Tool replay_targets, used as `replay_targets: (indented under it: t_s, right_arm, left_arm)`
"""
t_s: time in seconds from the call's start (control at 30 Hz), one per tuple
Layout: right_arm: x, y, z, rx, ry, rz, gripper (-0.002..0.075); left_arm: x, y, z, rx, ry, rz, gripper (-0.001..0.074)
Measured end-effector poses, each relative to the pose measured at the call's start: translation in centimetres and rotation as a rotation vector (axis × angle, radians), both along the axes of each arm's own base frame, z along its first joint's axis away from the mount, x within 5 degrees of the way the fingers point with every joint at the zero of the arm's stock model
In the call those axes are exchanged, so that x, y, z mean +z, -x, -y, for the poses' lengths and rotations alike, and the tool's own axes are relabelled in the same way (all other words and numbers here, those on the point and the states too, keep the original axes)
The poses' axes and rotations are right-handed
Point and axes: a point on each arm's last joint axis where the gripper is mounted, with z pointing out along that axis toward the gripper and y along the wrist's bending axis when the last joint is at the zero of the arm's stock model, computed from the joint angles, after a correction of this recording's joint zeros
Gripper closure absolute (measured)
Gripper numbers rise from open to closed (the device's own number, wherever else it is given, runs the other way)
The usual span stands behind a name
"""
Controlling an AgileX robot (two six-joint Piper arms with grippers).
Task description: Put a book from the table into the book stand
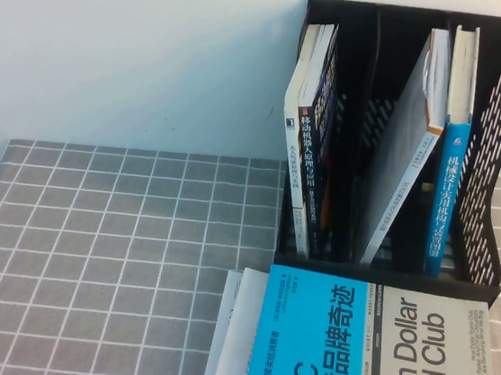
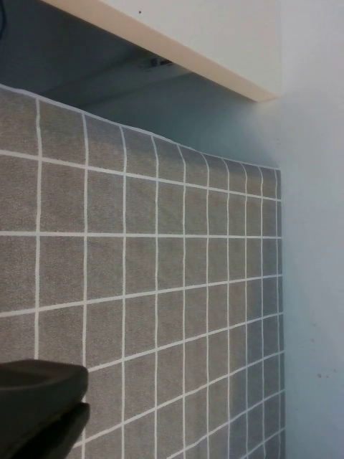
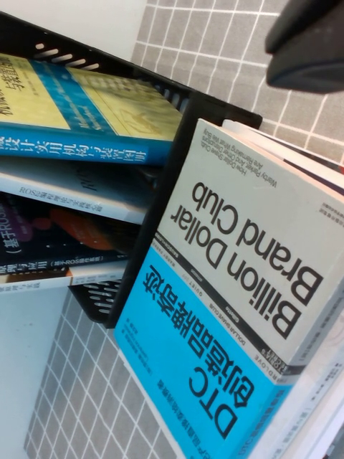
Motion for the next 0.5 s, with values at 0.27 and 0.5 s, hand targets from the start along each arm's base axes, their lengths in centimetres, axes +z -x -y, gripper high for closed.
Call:
replay_targets:
  t_s: [0.27, 0.5]
  right_arm:
    - [0.00, 0.00, 0.00, 0.000, 0.000, 0.000, 0.0729]
    - [-0.65, 0.05, 0.02, -0.001, -0.002, 0.005, 0.0729]
  left_arm:
    - [0.00, 0.00, -0.01, 0.000, -0.003, 0.000, 0.0738]
    - [0.00, 0.00, -0.01, 0.000, -0.003, 0.000, 0.0738]
